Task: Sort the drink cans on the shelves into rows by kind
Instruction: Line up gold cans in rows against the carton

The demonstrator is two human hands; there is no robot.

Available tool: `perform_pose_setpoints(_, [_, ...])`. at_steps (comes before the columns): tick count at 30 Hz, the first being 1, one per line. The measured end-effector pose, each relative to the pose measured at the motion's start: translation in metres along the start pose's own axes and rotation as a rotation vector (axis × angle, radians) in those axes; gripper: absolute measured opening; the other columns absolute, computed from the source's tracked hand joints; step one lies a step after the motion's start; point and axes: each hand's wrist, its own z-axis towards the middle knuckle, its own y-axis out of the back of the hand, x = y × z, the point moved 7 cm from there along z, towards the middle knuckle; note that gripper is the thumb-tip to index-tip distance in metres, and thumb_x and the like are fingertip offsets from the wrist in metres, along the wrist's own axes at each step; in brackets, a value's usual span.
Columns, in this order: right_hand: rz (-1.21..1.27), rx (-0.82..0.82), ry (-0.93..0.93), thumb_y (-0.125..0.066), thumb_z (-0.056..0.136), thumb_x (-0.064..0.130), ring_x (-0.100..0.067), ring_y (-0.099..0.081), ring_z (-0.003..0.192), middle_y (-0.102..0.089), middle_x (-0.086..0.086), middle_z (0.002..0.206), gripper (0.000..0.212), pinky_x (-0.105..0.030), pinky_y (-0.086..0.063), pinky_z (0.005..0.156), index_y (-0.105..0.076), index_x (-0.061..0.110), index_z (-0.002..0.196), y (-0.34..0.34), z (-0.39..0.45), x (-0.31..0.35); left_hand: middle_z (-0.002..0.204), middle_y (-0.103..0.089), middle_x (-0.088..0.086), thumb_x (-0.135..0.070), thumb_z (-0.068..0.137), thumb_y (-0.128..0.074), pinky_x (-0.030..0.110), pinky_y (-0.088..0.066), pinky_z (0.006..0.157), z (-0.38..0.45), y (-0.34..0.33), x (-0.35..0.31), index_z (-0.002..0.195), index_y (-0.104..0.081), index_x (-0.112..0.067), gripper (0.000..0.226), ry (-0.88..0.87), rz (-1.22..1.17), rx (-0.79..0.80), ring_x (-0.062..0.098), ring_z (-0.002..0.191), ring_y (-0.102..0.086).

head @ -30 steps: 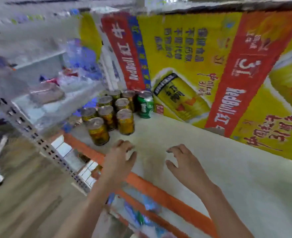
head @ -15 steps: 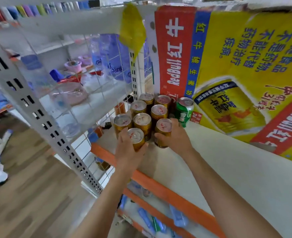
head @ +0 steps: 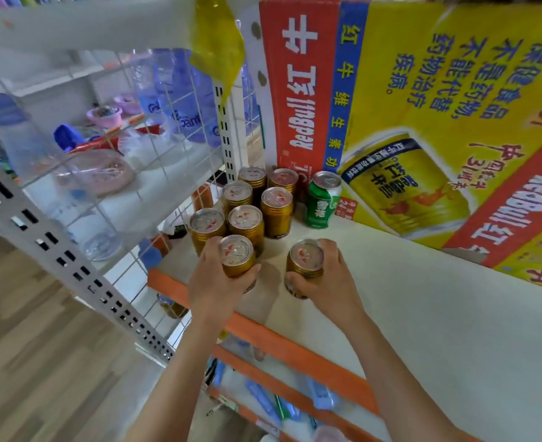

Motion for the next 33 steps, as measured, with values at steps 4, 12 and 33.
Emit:
perform_pose_setpoints(4, [0.014,-0.014,0.008,-0.078,0.070,0.037,-0.017,-0.050,0.109,-0.048,0.003,0.120,0.067,-0.033,-0.046,0.084,-0.040,0.024,0.124,0.029,-0.032,-0.018,0.106,-0.058,-0.012,-0.047,0.064,-0.081,0.029,-0.046,0.079,-0.023,-0.015,-0.022,0.114,-0.044,-0.033,0.063,-0.063,-0.107,0.053,0.015,0.102,-0.058])
perform_pose_setpoints(12, [-0.034,-0.274,-0.150,-0.081,0.068,0.035,-0.020,-0.054,0.103,-0.056,0.003,0.111,0.059,-0.026,-0.040,0.078,-0.042,0.028,0.112,0.148,-0.102,-0.092,0.114,-0.061,-0.009,-0.041,0.060,-0.085,0.027,-0.046,0.089,-0.097,-0.113,-0.120,0.119,-0.050,-0.026,0.070,-0.283,-0.206,0.375,0.011,0.104,-0.058])
perform_pose_setpoints(33, [-0.130,-0.877,-0.668,-0.080,0.068,0.037,-0.033,-0.047,0.108,-0.043,-0.013,0.121,0.079,-0.038,-0.043,0.084,-0.041,0.009,0.130,0.353,-0.304,-0.248,0.113,-0.044,0.002,-0.030,0.065,-0.083,0.020,-0.038,0.082,-0.312,-0.306,-0.352,0.121,-0.050,-0.017,0.066,-0.809,-0.169,0.894,0.019,0.106,-0.052])
